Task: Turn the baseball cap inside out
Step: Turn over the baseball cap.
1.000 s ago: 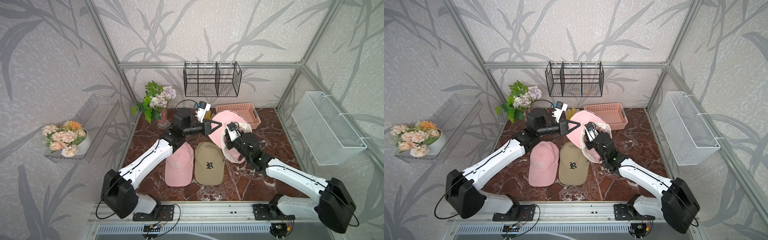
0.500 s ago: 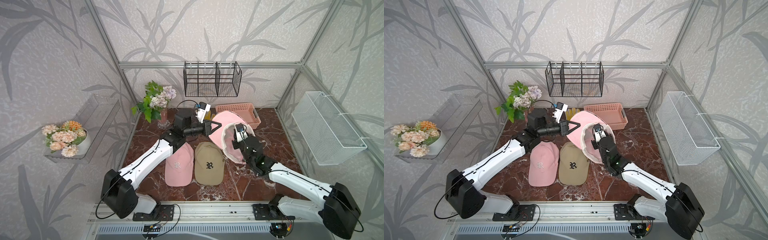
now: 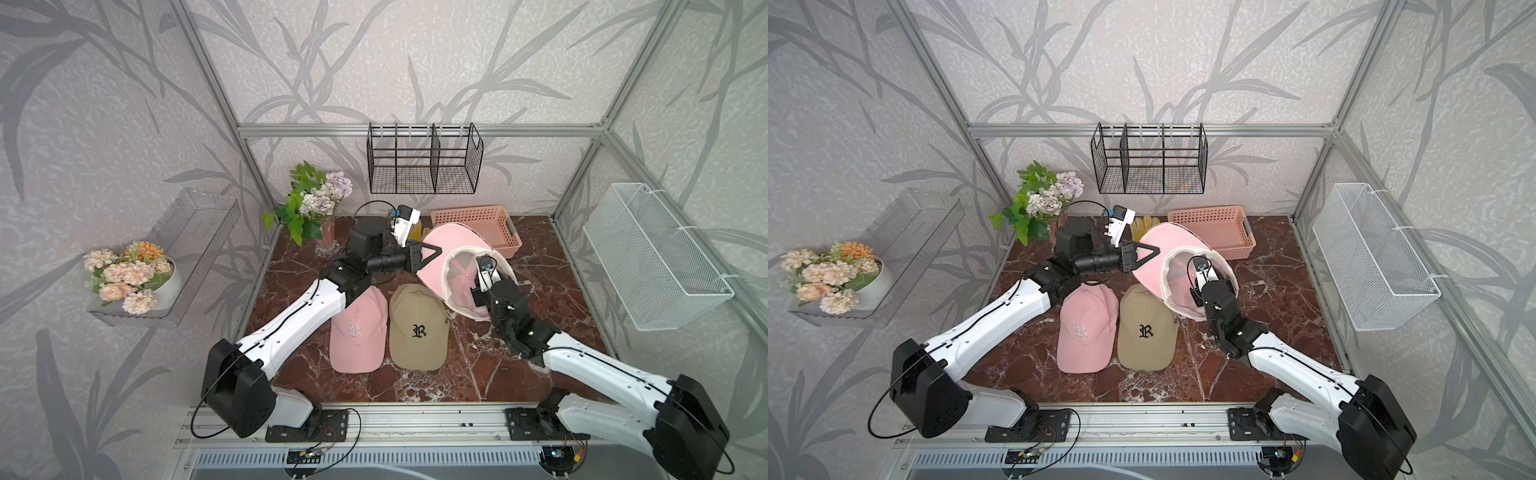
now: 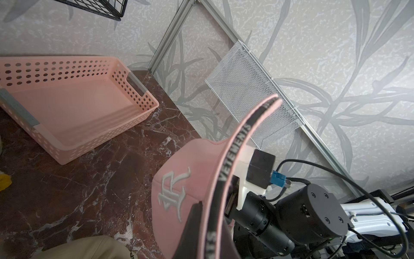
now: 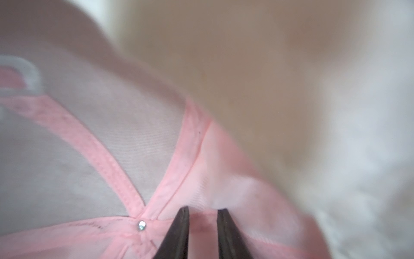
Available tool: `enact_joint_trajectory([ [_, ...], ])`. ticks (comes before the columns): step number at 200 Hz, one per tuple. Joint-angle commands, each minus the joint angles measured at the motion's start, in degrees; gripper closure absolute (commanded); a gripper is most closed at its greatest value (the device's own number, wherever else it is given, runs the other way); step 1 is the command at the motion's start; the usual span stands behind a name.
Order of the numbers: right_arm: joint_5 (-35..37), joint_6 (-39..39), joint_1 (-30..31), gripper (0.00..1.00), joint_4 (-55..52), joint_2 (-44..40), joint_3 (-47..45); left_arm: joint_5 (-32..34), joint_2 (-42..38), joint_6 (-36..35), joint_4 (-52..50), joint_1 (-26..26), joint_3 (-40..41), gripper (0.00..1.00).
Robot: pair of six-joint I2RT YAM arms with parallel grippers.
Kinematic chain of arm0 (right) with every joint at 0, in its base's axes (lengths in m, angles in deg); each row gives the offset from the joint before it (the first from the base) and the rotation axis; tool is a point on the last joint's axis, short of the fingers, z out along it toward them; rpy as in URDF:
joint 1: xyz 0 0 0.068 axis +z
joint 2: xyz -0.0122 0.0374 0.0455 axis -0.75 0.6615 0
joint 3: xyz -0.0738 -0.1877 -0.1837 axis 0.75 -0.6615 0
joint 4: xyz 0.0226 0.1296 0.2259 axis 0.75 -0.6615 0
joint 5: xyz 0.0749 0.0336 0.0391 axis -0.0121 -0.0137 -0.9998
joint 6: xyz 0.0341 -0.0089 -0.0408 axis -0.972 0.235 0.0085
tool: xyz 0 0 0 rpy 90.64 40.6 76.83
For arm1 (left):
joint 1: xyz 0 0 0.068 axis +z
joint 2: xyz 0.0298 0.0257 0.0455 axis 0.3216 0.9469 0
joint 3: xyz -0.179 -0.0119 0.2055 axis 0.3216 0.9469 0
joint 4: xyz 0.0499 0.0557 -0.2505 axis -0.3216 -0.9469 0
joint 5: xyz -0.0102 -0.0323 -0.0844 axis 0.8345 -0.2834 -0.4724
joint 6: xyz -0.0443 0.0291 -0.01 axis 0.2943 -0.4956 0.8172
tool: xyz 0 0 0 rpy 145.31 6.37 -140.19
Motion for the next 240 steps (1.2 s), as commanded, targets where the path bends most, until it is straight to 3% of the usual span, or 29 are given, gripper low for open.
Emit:
enact_joint_trajectory([
  [1,-16.92,0.69,-0.09,0.73,-6.09,-3.11,1.66,-0.65,-1.92,-1.18,1.91,-0.22,-0.4,1.0],
  [26,-28.93,-0.72,-0.09,0.72,-13.96,-2.95,4.15,-0.35,-1.63,-0.92,2.25,-0.23,-0.66,1.0],
  [82,-38.06,-2.23,-0.09,0.71,-20.43,0.81,4.69,0.44,-1.39,-0.6,3.05,-0.22,-0.83,1.0],
  [186,-1.71,-5.71,-1.66,0.65,-21.79,-2.82,3.11,1.34,-1.45,-1.97,1.96,0.05,-0.62,1.0],
  [223,0.91,-8.13,-2.94,0.63,-23.76,-2.11,3.38,1.57,-1.59,-2.28,1.36,0.05,-0.64,1.0],
  [240,-3.3,-8.38,-3.41,0.6,-23.16,-2.81,3.44,1.79,-1.74,-2.55,1.24,0.11,-0.56,1.0],
])
